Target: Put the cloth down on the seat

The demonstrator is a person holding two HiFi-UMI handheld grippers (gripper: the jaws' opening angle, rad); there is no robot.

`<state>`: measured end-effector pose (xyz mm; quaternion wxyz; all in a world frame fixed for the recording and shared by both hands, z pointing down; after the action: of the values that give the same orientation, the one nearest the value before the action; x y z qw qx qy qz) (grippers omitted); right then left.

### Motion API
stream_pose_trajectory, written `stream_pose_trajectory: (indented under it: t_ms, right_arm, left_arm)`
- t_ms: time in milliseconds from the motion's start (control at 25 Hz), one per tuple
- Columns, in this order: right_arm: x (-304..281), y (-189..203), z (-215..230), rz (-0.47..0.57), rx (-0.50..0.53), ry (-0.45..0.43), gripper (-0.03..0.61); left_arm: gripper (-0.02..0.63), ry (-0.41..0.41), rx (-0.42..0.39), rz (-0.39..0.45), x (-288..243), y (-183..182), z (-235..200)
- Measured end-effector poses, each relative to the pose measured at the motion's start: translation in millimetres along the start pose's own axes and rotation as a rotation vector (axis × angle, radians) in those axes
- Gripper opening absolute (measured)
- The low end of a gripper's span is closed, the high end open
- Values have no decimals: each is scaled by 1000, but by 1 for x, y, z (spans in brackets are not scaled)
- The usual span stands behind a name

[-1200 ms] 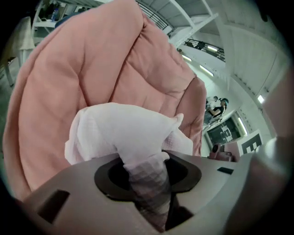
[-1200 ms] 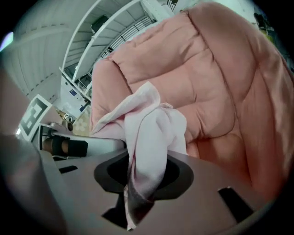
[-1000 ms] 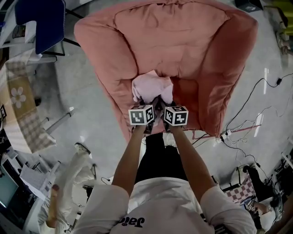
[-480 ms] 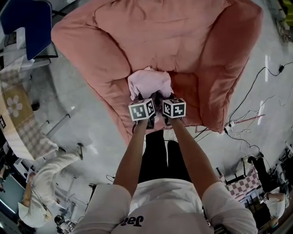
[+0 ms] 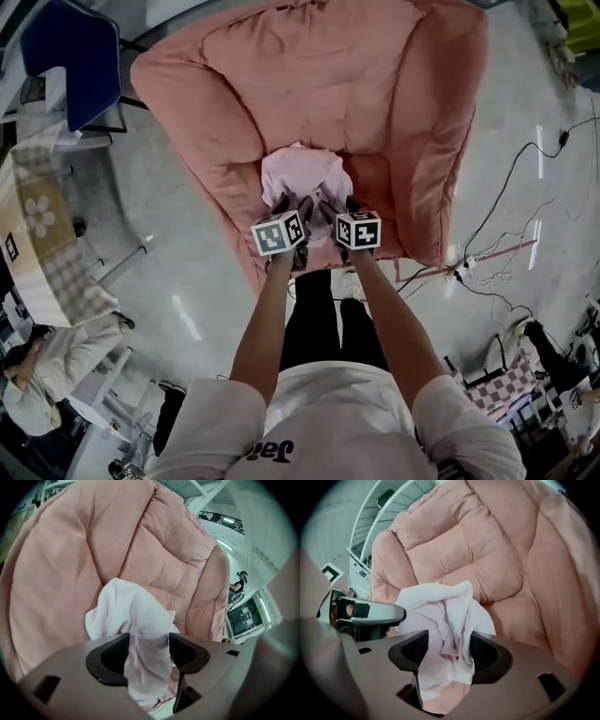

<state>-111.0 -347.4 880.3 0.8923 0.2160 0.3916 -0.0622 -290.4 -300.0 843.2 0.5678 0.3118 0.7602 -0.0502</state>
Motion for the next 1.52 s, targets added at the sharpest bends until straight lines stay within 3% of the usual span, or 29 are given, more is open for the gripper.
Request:
stream_pose_trajectory:
  t_ms: [400, 600, 880, 1080, 1360, 1520]
  right_arm:
    - [93, 22, -41, 74, 90, 0, 266]
    - [152, 28, -71, 178, 171, -9, 265]
    - [246, 23, -121, 346, 350, 12, 265]
    - [310, 26, -146, 485, 411, -39, 263]
    - [386, 25, -191, 671, 542, -63, 168]
    - [426, 32, -225, 757, 674, -57, 115]
  left_arm:
    - [259, 7, 20, 91, 81, 37, 22]
    - [258, 31, 7, 175, 128, 63, 45]
    - [258, 35, -136, 398, 219, 82, 92]
    - [251, 42, -219, 589, 284, 91, 127]
    - [142, 4, -289, 881, 378, 99, 164]
    - [81, -17, -293, 1019, 419, 117, 177]
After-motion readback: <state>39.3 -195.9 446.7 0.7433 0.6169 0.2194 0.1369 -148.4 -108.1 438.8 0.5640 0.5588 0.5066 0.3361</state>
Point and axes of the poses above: the fingertips, and each gripper's own axes: x backward along the fingers, z to its right, y out of its underside, the point moved 10 cm from there along x, backward along the fingers, and after that the axes turned 10 degrees about -y, right-handed, at the moved point
